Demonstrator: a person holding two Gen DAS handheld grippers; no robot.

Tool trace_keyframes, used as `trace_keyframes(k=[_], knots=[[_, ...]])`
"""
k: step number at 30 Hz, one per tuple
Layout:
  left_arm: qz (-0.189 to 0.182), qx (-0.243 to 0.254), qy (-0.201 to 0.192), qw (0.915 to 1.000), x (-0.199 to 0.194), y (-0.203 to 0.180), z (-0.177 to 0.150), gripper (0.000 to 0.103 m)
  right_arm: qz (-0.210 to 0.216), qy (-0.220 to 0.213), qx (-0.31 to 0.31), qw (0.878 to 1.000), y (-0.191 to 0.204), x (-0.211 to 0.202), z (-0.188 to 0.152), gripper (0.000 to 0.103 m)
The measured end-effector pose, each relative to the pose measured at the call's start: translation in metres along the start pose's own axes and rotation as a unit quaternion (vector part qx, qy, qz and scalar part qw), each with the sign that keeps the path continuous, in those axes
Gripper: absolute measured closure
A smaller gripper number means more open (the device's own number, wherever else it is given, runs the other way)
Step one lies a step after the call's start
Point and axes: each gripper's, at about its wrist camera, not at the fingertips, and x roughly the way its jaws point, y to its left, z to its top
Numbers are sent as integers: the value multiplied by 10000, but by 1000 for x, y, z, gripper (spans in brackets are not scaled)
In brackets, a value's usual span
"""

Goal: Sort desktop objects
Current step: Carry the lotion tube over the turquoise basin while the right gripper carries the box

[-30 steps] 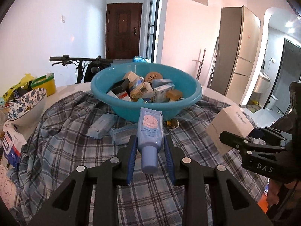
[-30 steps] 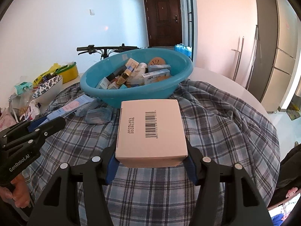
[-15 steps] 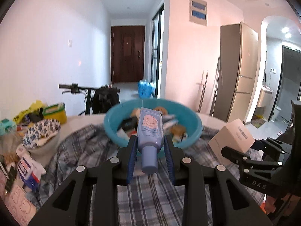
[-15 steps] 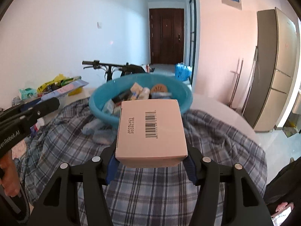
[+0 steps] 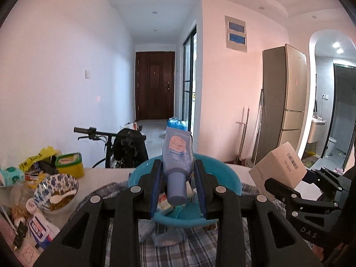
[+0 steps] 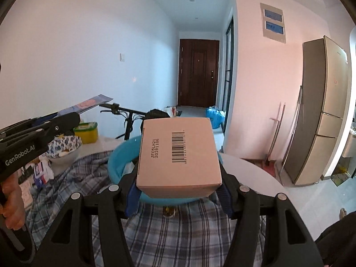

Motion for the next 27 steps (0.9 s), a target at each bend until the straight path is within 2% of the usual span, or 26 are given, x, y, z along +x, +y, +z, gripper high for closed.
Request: trace_keyframes(k=[11, 15, 27], knots=[[-134, -60, -446, 9989, 11, -8, 43, 72, -20, -677, 6, 9977, 3, -4, 43, 45], [-121, 82, -633, 9979, 16, -13, 59, 72, -27, -920, 31, 9957, 2, -5, 56, 46], [-120, 48, -904, 9958, 47, -10, 80, 72, 26, -1551, 176, 9877, -3, 5, 90, 45]])
